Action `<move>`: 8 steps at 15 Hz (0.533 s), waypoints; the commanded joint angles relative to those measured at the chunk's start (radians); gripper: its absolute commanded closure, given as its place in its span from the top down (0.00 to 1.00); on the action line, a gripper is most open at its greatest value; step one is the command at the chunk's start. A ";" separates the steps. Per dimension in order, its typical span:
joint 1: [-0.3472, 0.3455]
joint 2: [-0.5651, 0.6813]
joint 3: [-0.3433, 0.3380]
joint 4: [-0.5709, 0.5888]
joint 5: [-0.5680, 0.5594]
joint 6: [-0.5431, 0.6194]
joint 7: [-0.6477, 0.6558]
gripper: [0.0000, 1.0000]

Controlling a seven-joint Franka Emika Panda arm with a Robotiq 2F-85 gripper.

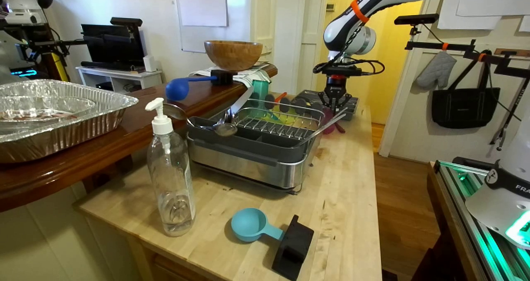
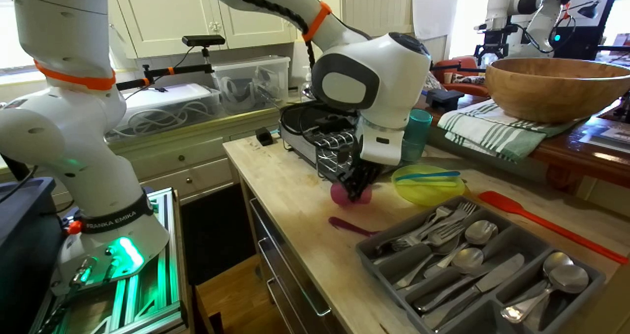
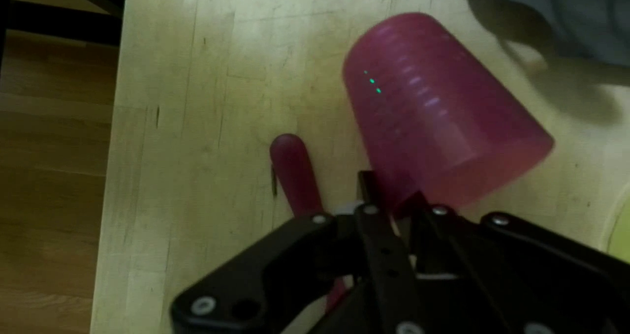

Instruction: Remove the purple cup from the dying rack and put it on the table

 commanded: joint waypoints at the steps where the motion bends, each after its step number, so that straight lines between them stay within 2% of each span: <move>1: 0.053 -0.090 -0.020 -0.054 -0.102 0.077 -0.012 0.00; 4: 0.092 -0.155 -0.022 -0.111 -0.236 0.177 0.008 0.01; 8: 0.138 -0.227 -0.022 -0.205 -0.483 0.308 0.076 0.01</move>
